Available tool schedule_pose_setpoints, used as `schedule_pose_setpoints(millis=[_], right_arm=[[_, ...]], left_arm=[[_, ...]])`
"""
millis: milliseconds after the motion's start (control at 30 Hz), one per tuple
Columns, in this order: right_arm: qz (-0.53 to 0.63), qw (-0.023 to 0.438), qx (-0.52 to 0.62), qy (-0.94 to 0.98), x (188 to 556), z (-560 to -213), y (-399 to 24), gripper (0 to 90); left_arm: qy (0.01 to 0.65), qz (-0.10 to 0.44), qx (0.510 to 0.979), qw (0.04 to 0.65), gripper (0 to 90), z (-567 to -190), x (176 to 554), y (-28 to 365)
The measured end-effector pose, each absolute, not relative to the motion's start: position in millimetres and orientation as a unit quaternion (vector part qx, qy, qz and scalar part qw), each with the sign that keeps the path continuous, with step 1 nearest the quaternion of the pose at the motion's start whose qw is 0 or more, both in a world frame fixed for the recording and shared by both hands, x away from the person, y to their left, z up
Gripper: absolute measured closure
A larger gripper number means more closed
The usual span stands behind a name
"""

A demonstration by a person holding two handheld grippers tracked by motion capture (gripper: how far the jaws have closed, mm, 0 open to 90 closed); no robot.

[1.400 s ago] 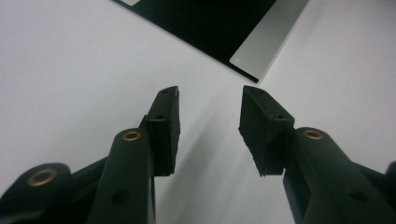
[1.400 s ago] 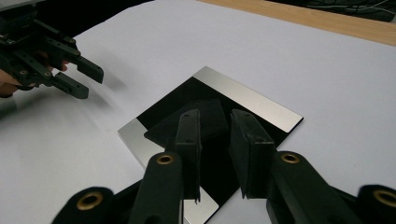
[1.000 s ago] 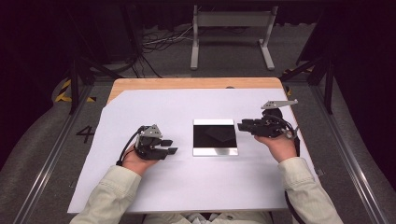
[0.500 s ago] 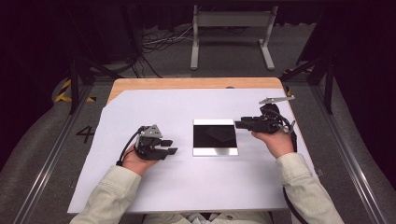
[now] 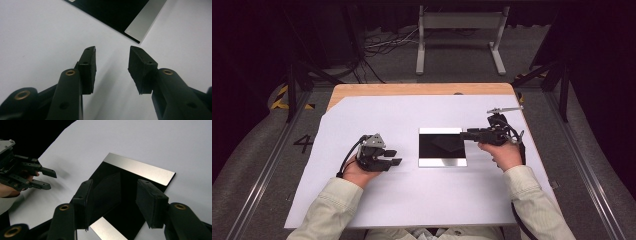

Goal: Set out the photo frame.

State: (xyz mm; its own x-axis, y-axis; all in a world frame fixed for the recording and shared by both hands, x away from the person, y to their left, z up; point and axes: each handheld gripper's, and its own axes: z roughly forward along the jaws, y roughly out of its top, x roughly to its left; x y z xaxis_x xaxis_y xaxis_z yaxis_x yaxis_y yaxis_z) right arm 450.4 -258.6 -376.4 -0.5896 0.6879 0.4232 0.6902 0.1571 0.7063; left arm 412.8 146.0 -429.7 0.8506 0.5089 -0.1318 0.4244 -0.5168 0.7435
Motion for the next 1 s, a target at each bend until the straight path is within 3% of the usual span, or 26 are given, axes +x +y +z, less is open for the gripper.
schedule_pose_setpoints(millis=[1000], right_arm=[[-0.445,0.069,-0.448,-0.772,458,-402,-234,40.0]], left_arm=[[0.269,0.051,0.869,0.412,58.0,-429,413,147]])
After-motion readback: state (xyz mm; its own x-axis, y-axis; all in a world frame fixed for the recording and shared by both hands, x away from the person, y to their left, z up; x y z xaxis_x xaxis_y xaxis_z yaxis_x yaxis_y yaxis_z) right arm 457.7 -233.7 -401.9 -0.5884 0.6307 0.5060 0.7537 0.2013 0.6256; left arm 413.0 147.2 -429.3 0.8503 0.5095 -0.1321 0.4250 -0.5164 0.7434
